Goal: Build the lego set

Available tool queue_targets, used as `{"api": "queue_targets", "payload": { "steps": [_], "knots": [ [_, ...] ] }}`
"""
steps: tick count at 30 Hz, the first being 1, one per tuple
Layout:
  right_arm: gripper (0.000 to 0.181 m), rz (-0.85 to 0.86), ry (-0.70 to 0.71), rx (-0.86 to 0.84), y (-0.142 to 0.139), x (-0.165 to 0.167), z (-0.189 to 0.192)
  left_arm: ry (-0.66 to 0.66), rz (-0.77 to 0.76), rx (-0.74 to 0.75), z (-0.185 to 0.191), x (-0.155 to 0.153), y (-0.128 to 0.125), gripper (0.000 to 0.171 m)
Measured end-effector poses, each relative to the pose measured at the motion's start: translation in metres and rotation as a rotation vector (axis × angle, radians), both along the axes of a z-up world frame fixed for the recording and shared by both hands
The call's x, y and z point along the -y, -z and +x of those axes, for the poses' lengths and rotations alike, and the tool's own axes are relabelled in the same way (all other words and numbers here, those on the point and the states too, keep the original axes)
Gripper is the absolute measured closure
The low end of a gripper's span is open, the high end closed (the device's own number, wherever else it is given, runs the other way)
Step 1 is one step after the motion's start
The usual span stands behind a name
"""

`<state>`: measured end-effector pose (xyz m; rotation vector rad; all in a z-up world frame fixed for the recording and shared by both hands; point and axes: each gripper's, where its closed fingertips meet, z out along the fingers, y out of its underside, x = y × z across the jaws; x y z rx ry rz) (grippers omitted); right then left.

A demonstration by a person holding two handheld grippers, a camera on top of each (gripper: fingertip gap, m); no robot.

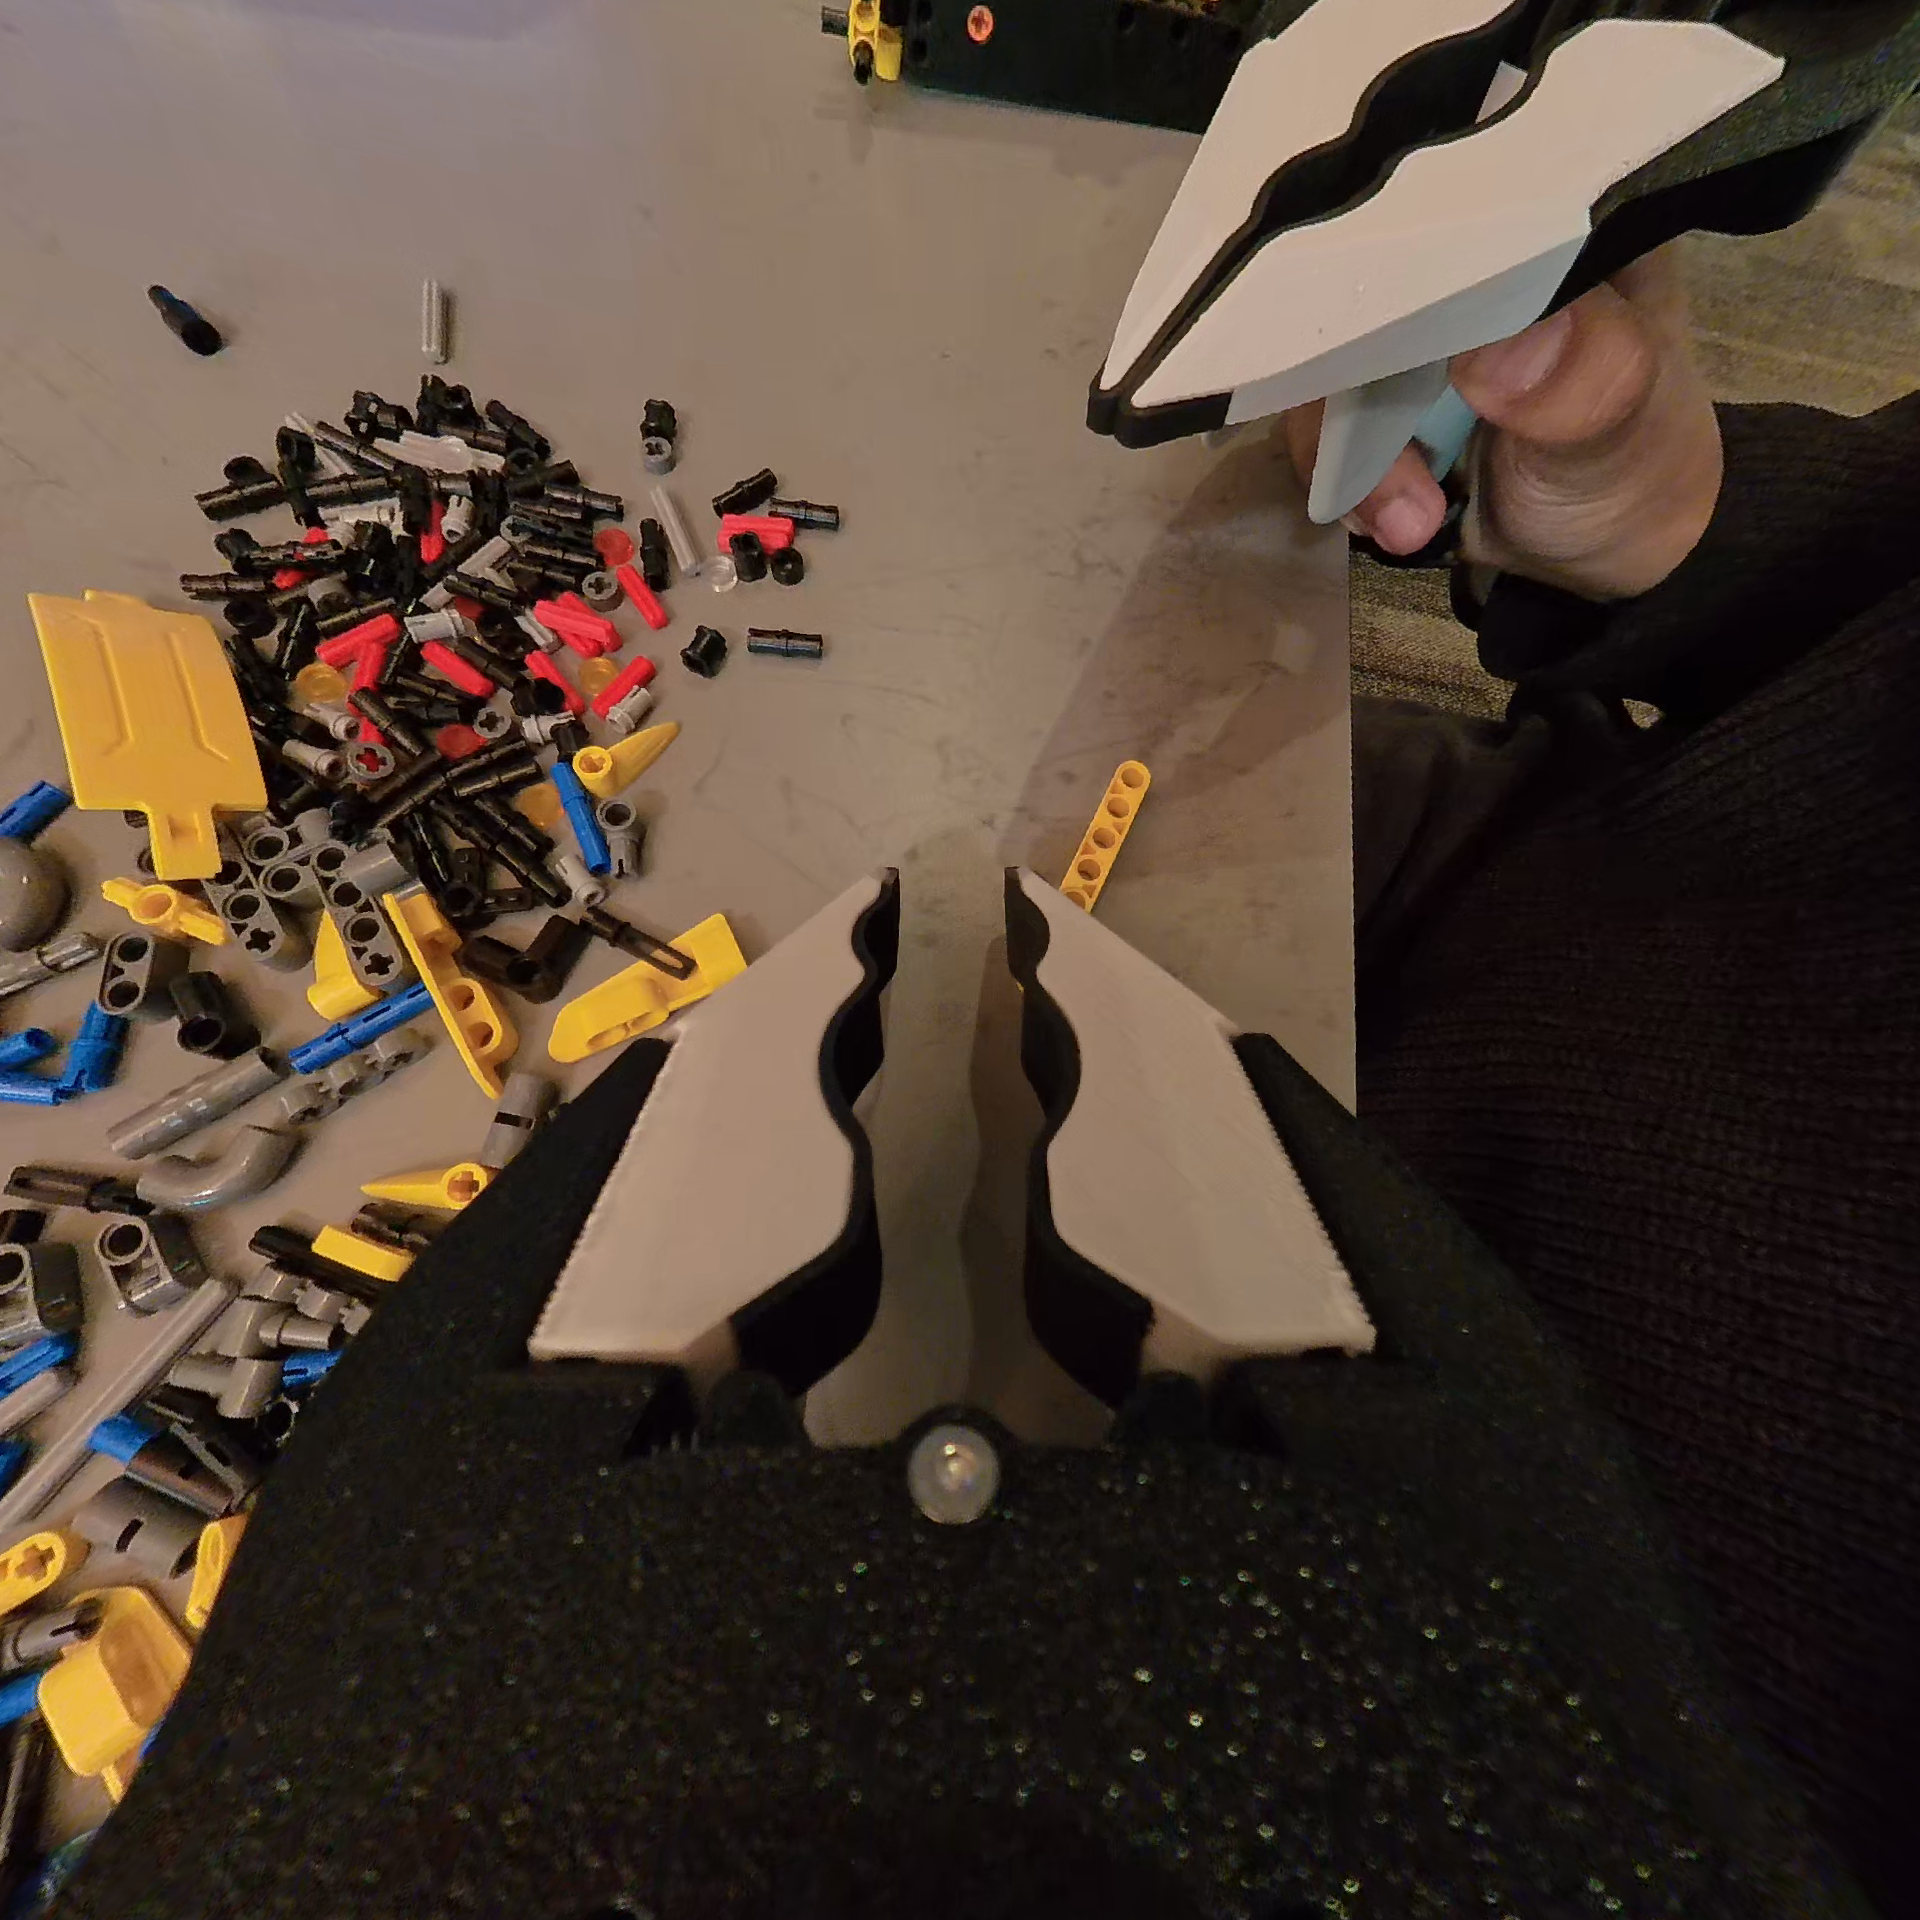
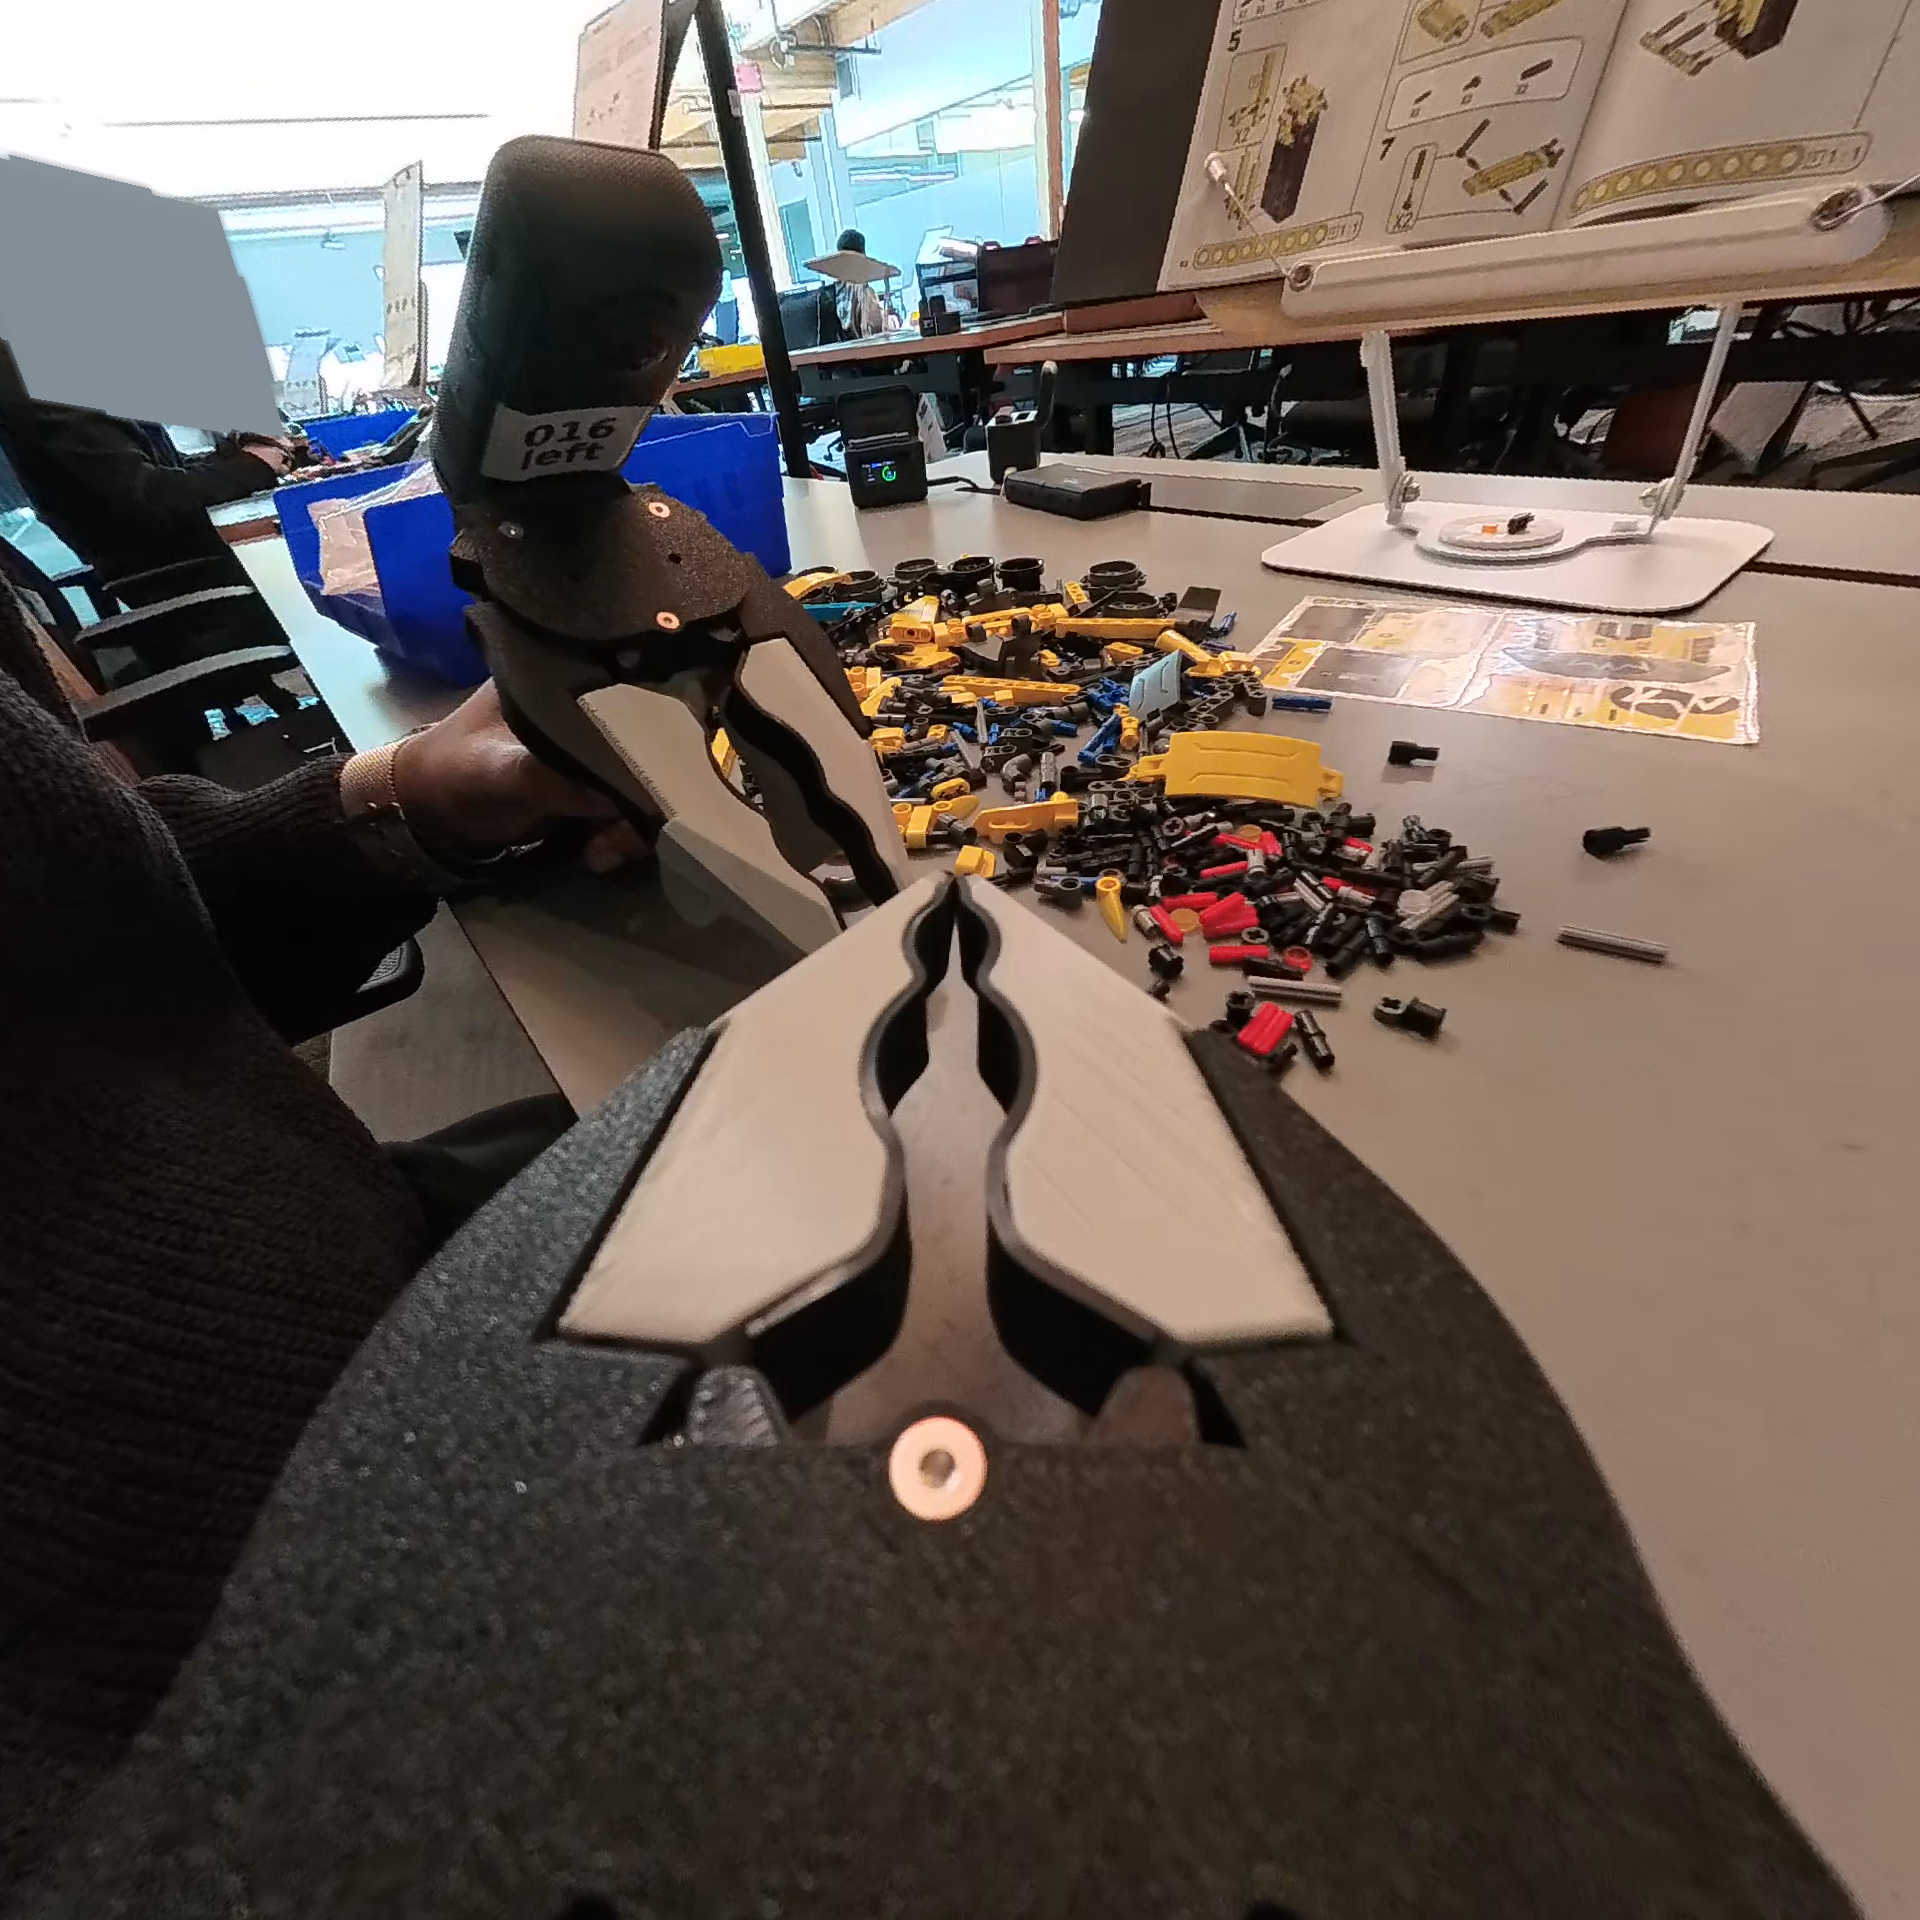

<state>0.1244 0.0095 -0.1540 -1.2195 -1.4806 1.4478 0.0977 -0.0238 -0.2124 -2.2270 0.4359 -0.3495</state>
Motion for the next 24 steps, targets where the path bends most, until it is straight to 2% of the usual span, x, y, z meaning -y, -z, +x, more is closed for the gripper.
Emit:
{"api": "queue_targets", "payload": {
  "steps": [11,24],
  "knots": [
    [0.181,0.009,-0.005,-0.01,0.0,0.001,0.001,-0.005,-0.018,0.001,-0.001,0.0,0.003,0.152],
    [0.181,0.013,-0.001,-0.011,0.0,0.001,0.001,-0.071,0.107,0.029,-0.012,-0.003,-0.018,0.151]
  ]
}}
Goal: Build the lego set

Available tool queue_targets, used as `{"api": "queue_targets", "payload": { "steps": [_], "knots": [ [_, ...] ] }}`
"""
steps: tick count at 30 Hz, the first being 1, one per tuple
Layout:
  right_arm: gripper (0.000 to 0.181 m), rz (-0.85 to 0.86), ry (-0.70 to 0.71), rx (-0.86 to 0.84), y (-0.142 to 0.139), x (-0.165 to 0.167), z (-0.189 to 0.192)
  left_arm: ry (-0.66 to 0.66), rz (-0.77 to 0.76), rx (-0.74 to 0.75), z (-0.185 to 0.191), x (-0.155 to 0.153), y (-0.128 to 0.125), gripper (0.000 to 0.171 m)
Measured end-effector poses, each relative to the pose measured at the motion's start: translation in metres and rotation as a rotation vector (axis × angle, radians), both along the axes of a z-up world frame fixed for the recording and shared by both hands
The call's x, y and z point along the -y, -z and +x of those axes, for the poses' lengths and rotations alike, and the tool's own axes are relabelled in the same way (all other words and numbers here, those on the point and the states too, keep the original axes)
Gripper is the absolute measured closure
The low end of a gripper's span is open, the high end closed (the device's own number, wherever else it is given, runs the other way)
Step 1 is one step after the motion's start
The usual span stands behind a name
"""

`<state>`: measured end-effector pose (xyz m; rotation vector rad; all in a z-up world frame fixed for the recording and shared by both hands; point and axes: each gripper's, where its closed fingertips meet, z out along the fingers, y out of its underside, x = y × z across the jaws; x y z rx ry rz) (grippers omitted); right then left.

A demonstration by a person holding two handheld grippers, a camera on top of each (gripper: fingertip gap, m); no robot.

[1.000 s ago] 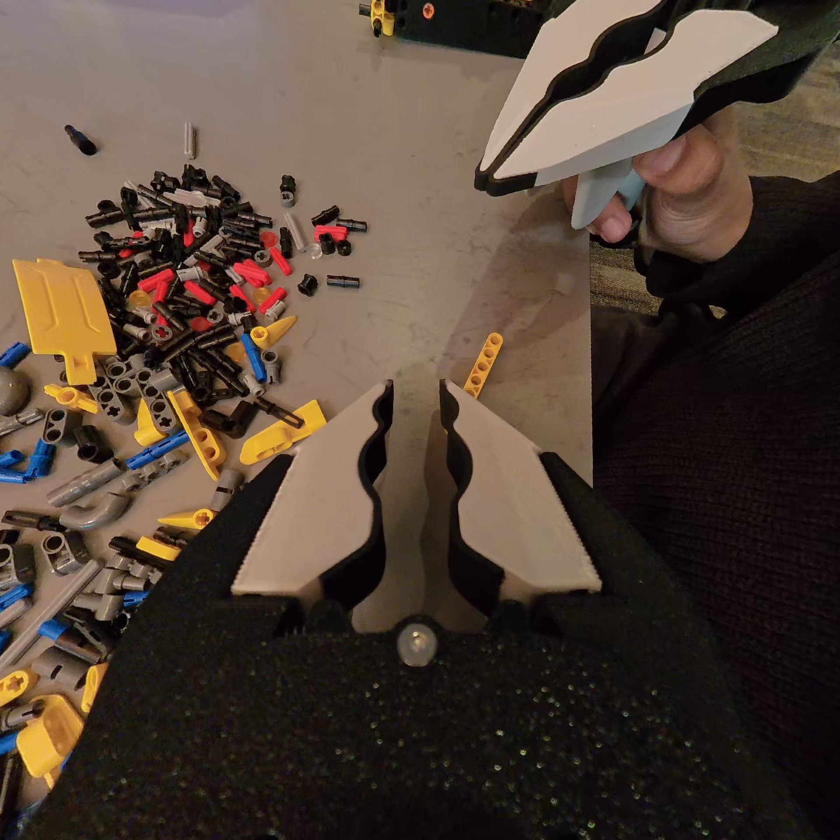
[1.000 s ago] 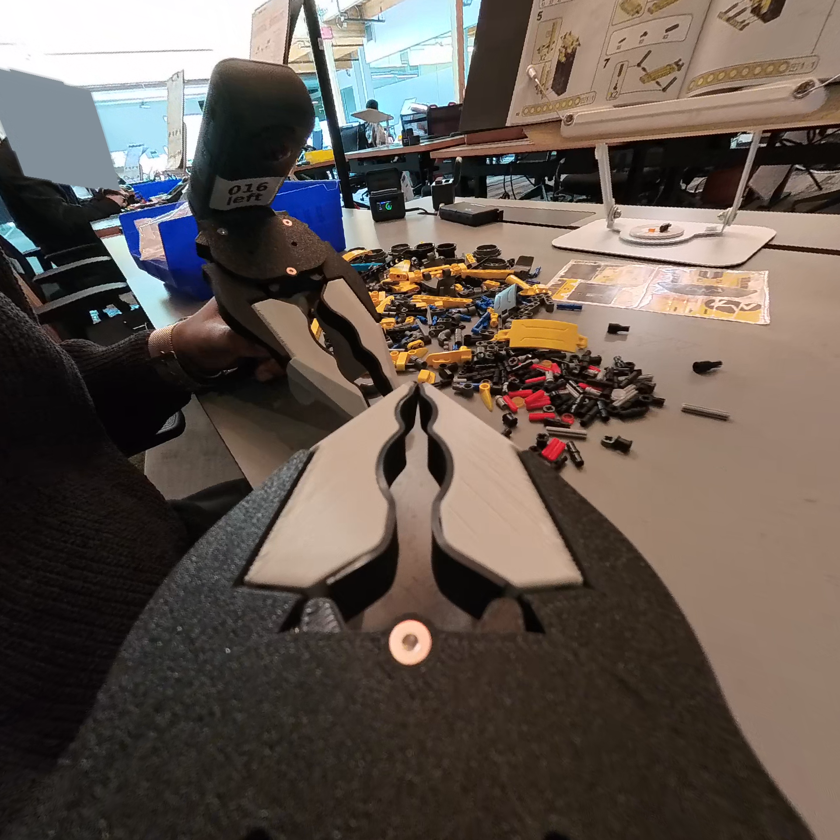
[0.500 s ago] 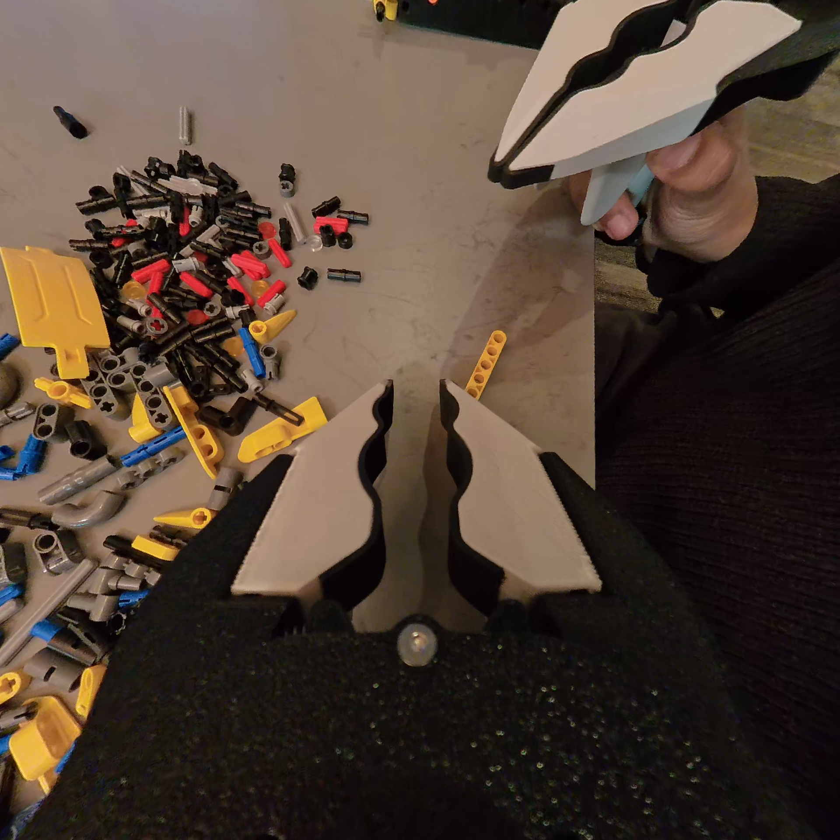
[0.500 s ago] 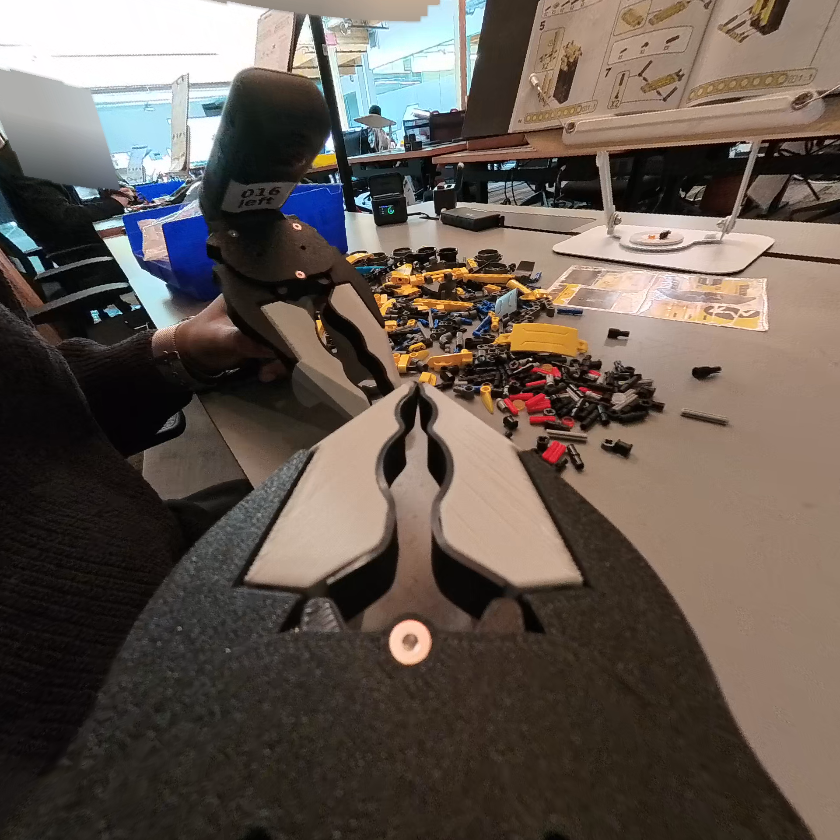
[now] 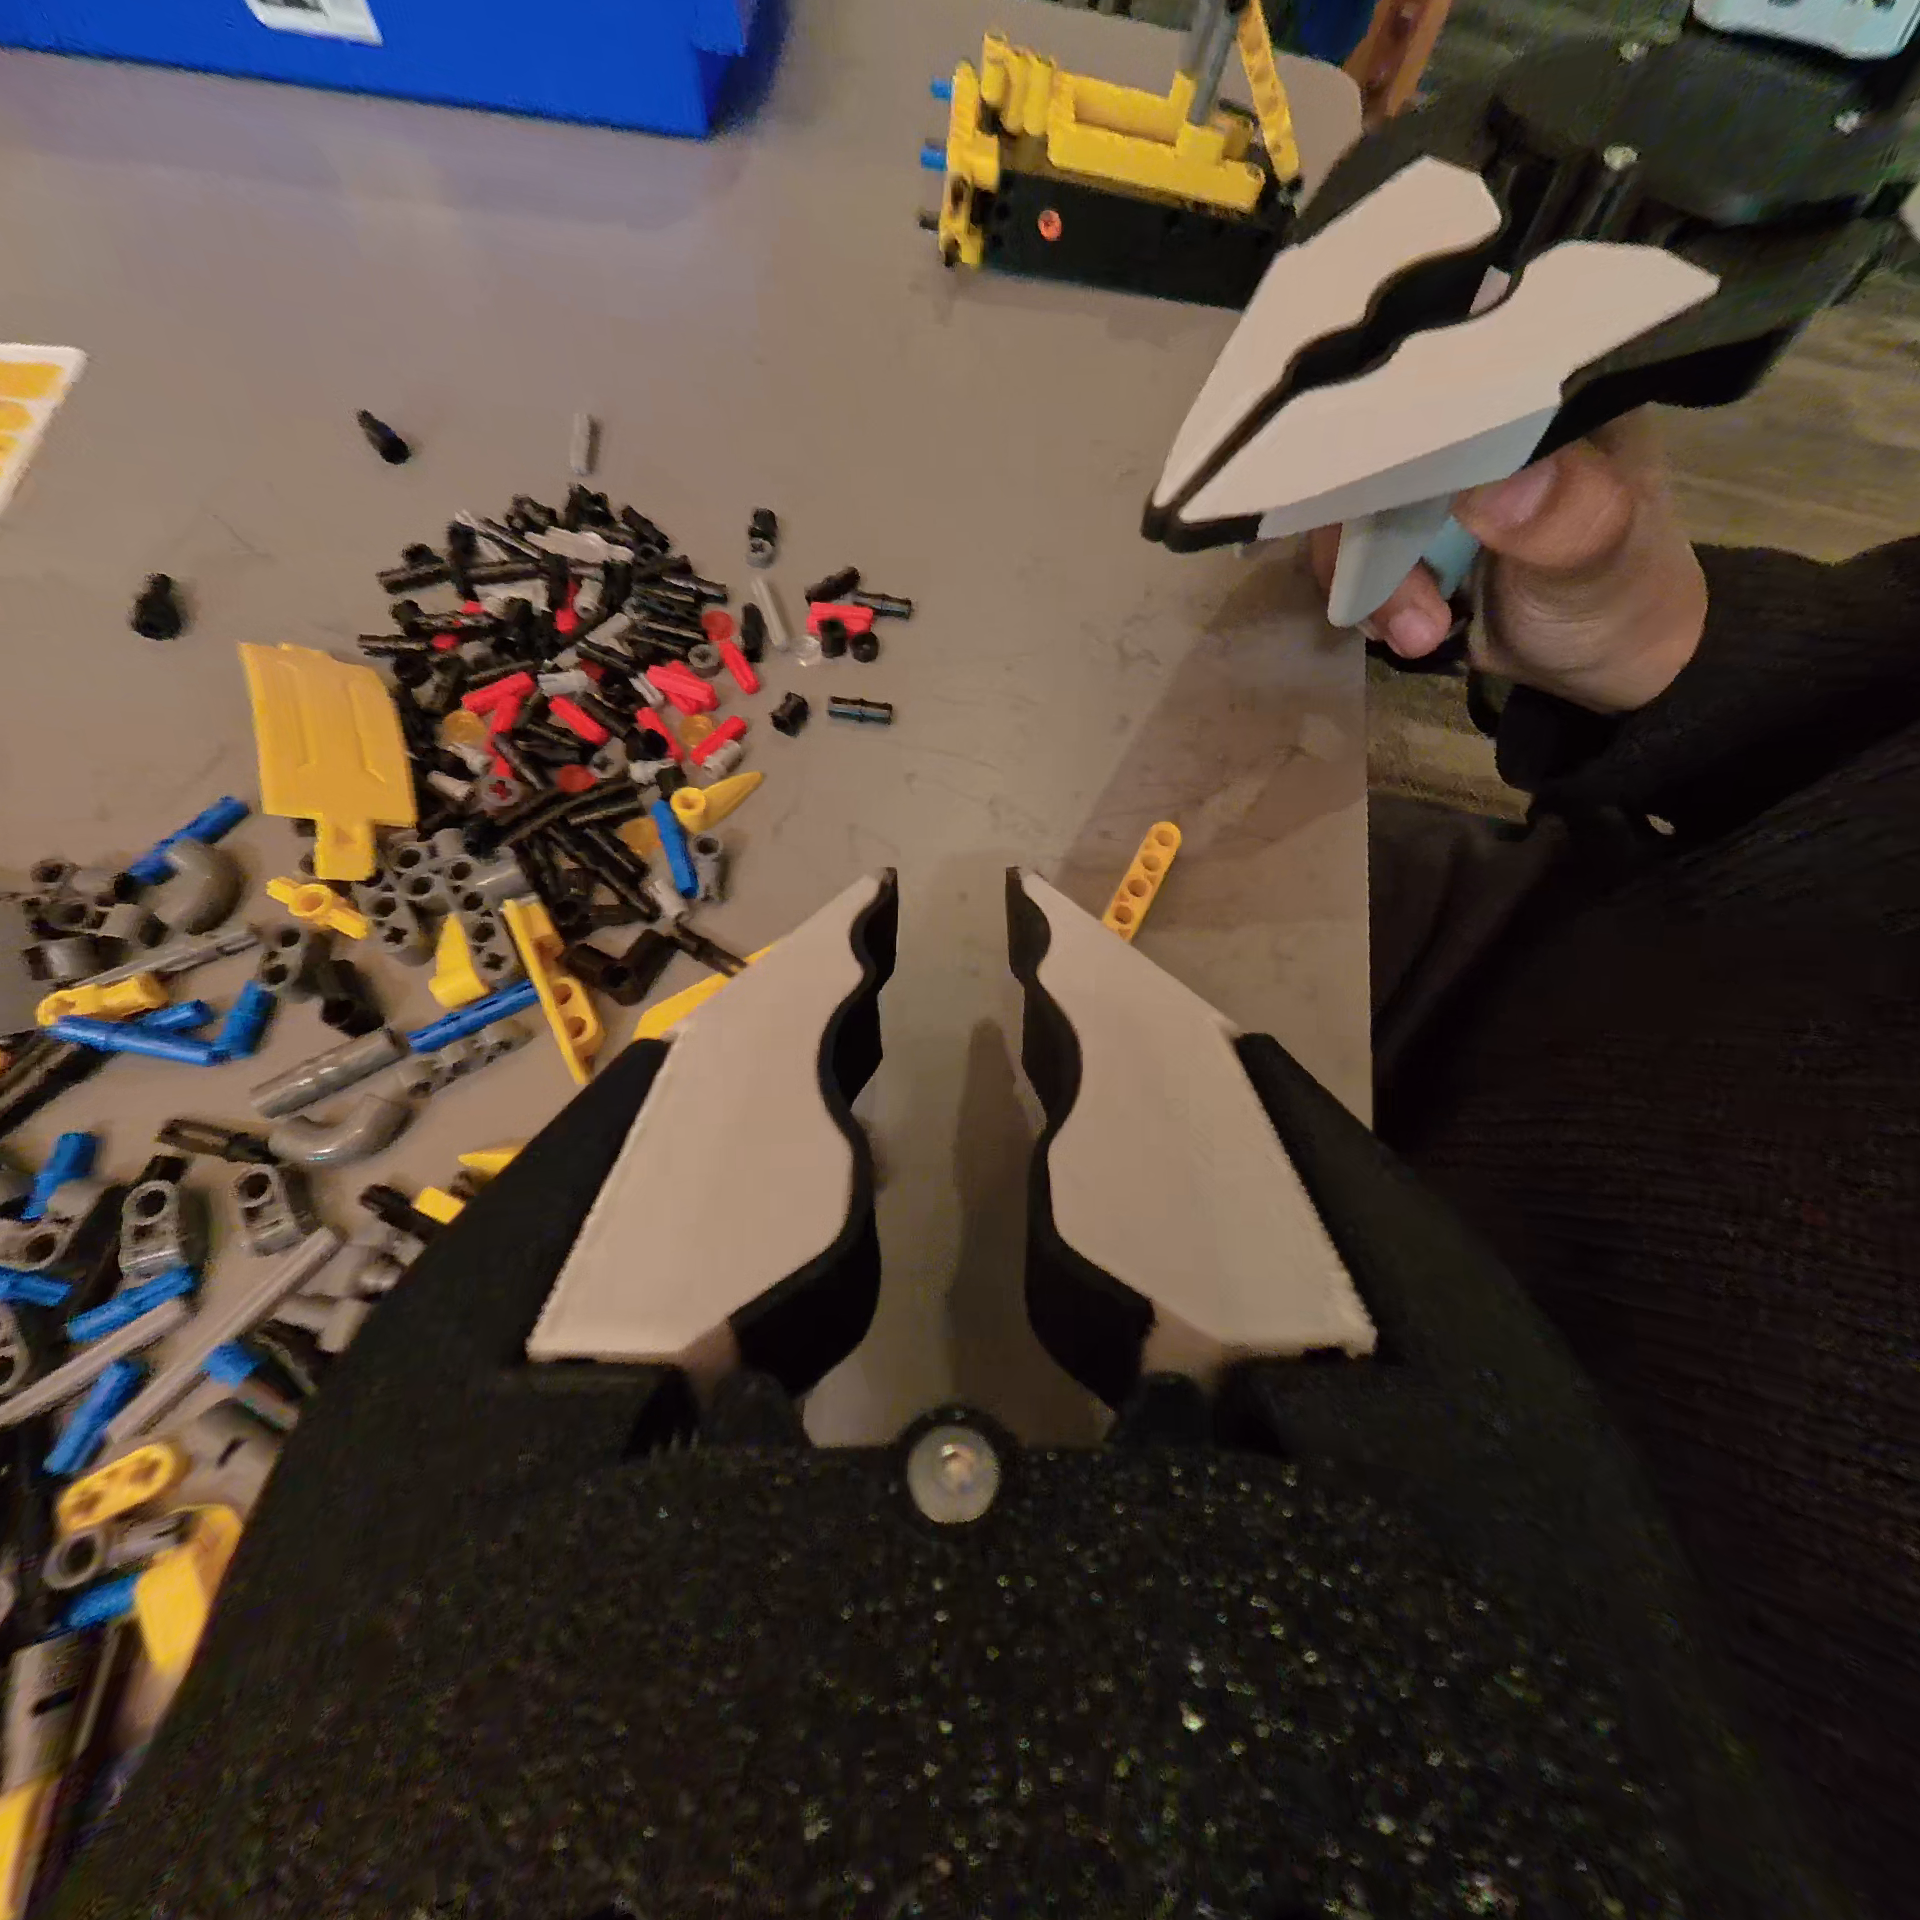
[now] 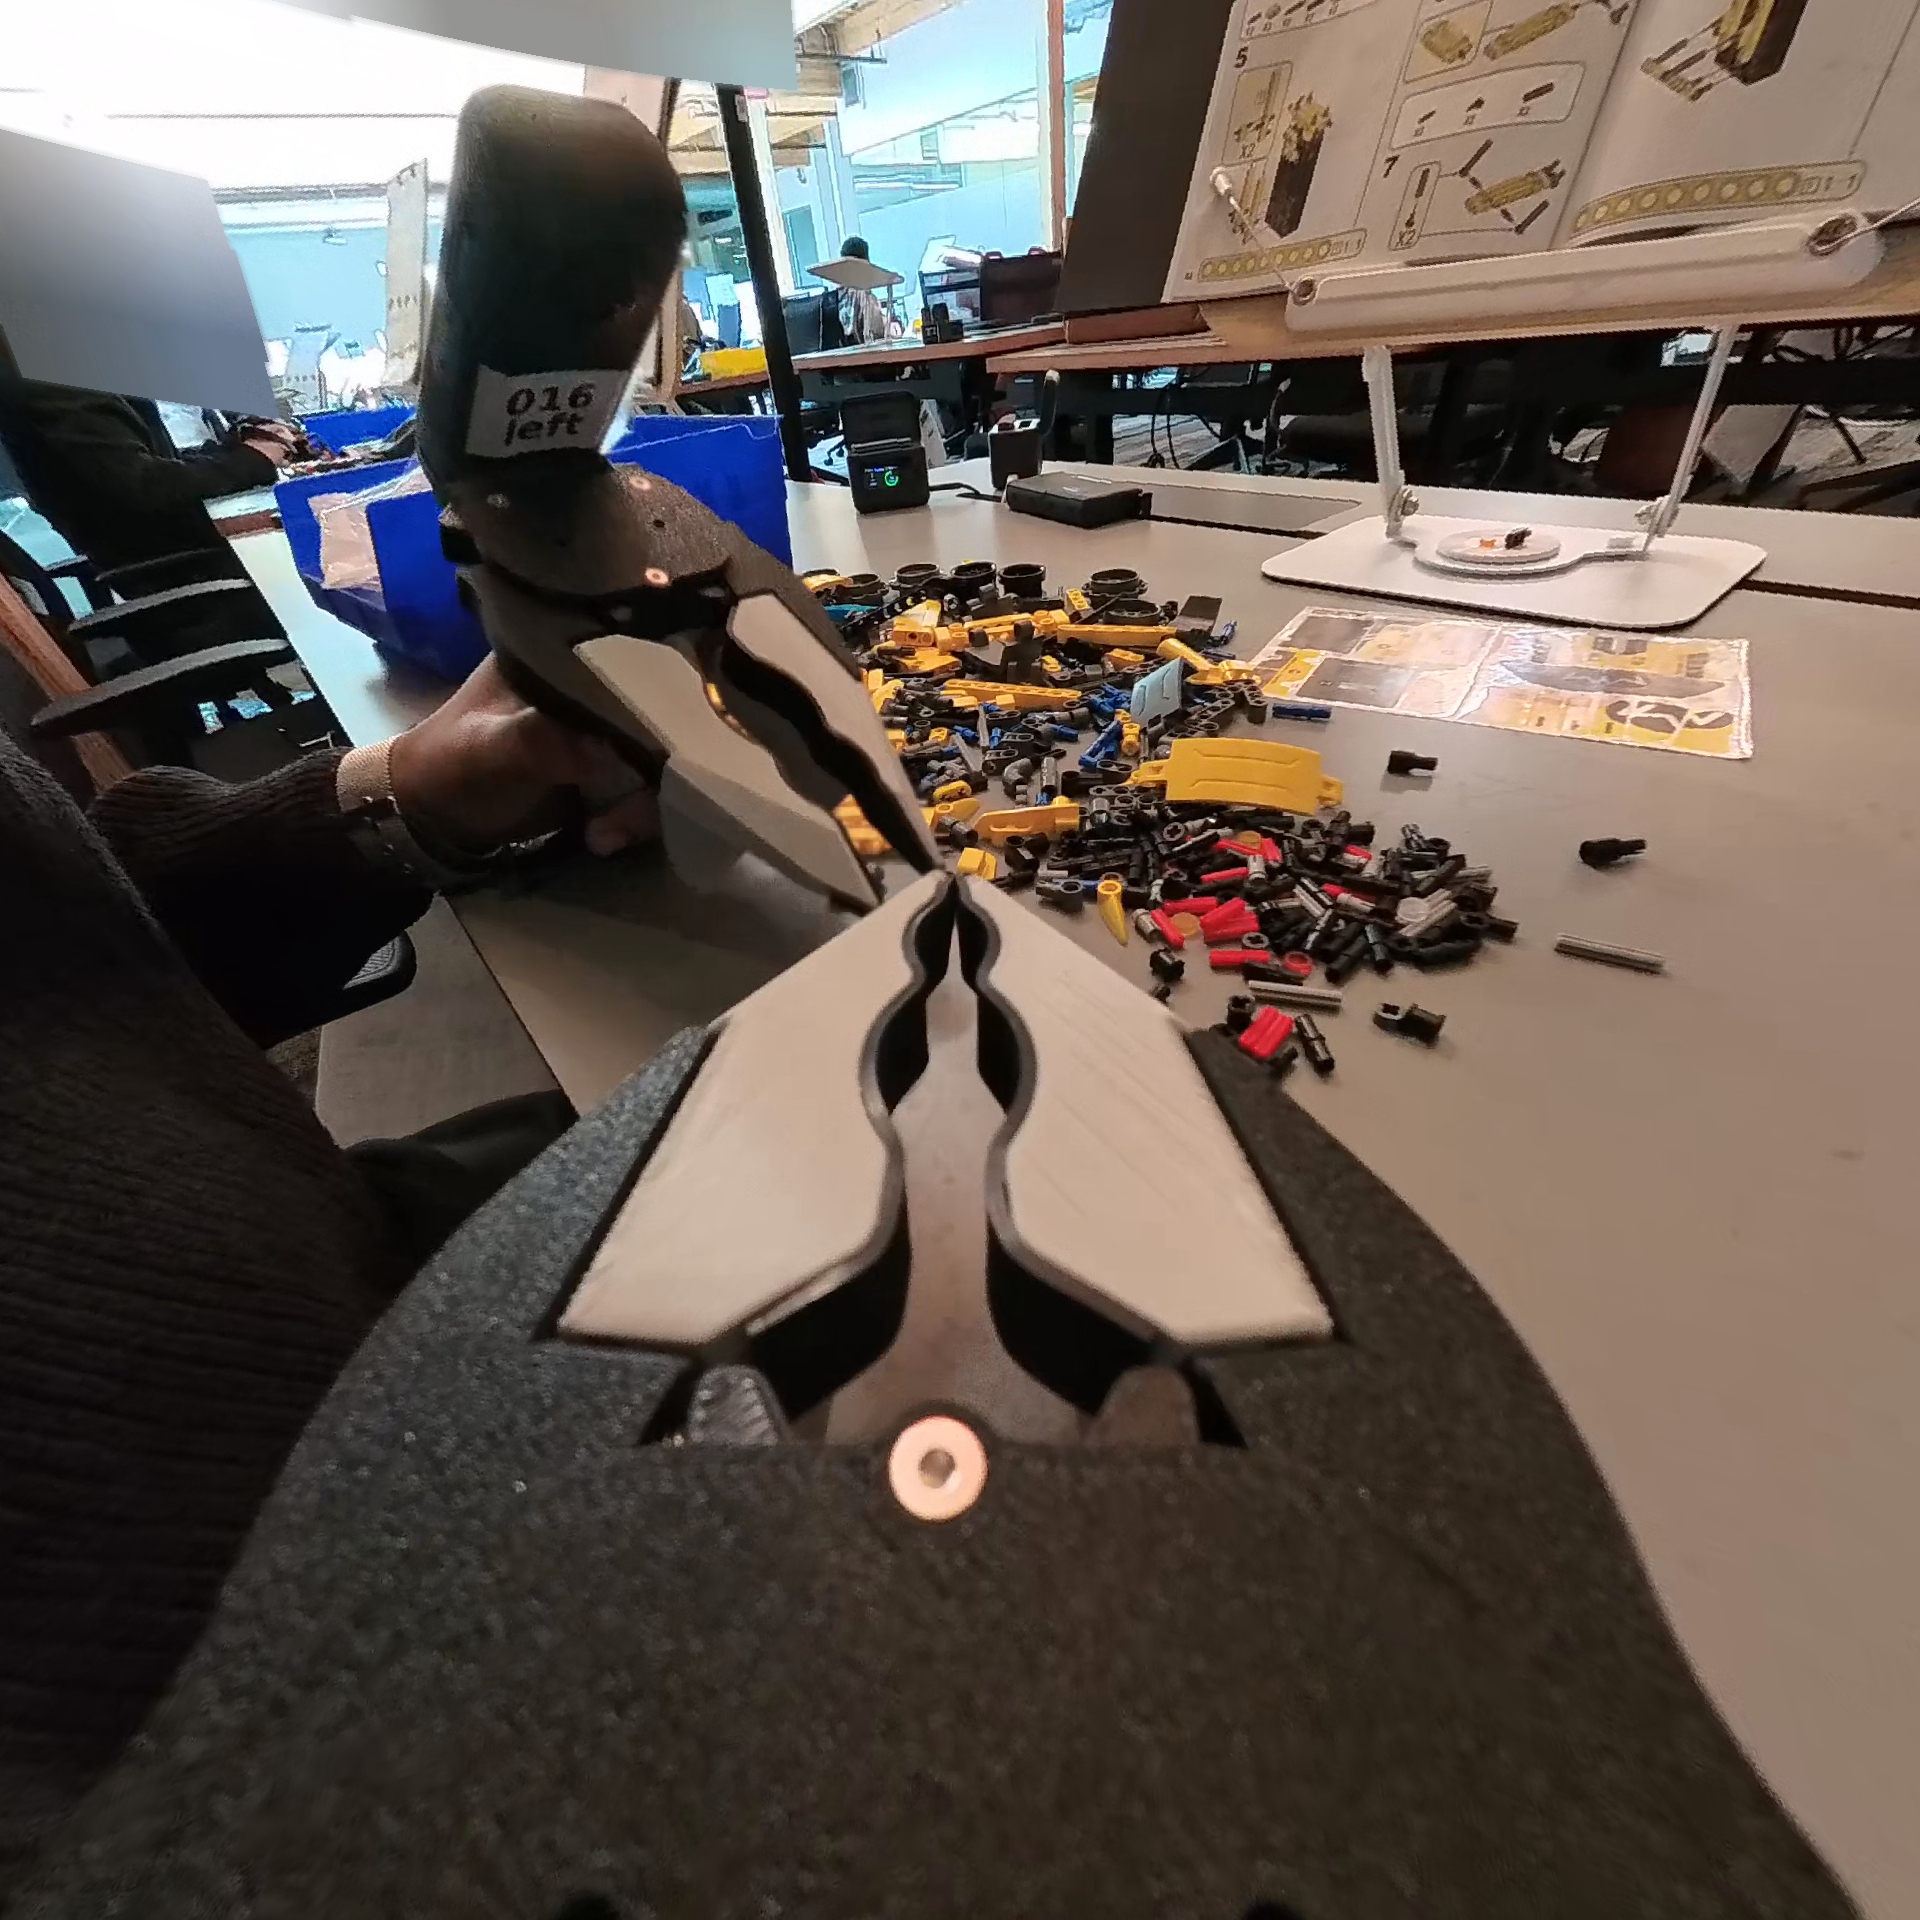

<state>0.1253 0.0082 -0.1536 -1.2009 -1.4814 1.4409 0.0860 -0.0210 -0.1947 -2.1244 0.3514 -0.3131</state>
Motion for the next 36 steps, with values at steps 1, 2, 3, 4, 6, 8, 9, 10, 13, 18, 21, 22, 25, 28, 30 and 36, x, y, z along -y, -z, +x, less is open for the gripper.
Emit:
{"api": "queue_targets", "payload": {
  "steps": [1,2,3,4,6,8,9,10,13,18,21,22,25,28,30,36],
  "knots": [
    [0.181,-0.001,0.0,0.001,0.0,0.0,0.0,-0.025,0.025,-0.008,-0.005,-0.001,-0.004,0.151],
    [0.181,-0.002,-0.001,0.003,0.0,0.0,0.0,-0.079,0.052,-0.03,-0.016,-0.002,-0.008,0.151],
    [0.181,-0.004,-0.002,0.005,0.0,0.0,0.0,-0.143,0.072,-0.06,-0.03,-0.001,-0.013,0.151],
    [0.181,-0.006,-0.002,0.006,0.0,0.0,0.0,-0.218,0.084,-0.098,-0.047,0.001,-0.018,0.151],
    [0.181,-0.005,-0.003,0.004,0.0,0.0,0.0,-0.417,0.081,-0.186,-0.098,0.011,-0.03,0.151],
    [0.181,-0.001,-0.003,-0.002,0.0,0.0,0.0,-0.598,0.049,-0.277,-0.154,0.026,-0.04,0.151],
    [0.181,0.002,-0.004,-0.006,-0.001,0.001,0.001,-0.671,0.031,-0.318,-0.181,0.034,-0.043,0.151],
    [0.181,0.004,-0.005,-0.008,-0.001,0.001,0.001,-0.712,0.01,-0.336,-0.205,0.039,-0.043,0.151],
    [0.181,0.009,-0.007,-0.013,-0.001,0.002,0.002,-0.755,-0.048,-0.21,-0.248,0.046,-0.036,0.151],
    [0.181,0.016,-0.006,-0.014,-0.001,0.002,0.002,-0.765,-0.112,-0.115,-0.276,0.05,-0.027,0.15],
    [0.181,0.012,-0.007,-0.007,0.0,0.002,0.001,-0.802,-0.125,-0.205,-0.286,0.058,-0.023,0.15],
    [0.181,0.011,-0.007,-0.007,0.0,0.002,0.001,-0.809,-0.123,-0.215,-0.287,0.059,-0.022,0.15],
    [0.181,0.014,-0.008,-0.013,0.0,0.002,0.002,-0.807,-0.157,-0.169,-0.282,0.064,-0.017,0.15],
    [0.181,0.012,-0.01,-0.009,0.0,0.002,0.002,-0.819,-0.13,-0.161,-0.284,0.07,-0.022,0.15],
    [0.181,0.013,-0.01,-0.011,0.0,0.002,0.002,-0.825,-0.116,-0.149,-0.287,0.073,-0.023,0.15],
    [0.181,0.021,-0.009,-0.028,-0.002,0.003,0.003,-0.839,-0.103,-0.162,-0.293,0.079,-0.026,0.15]
  ]
}}
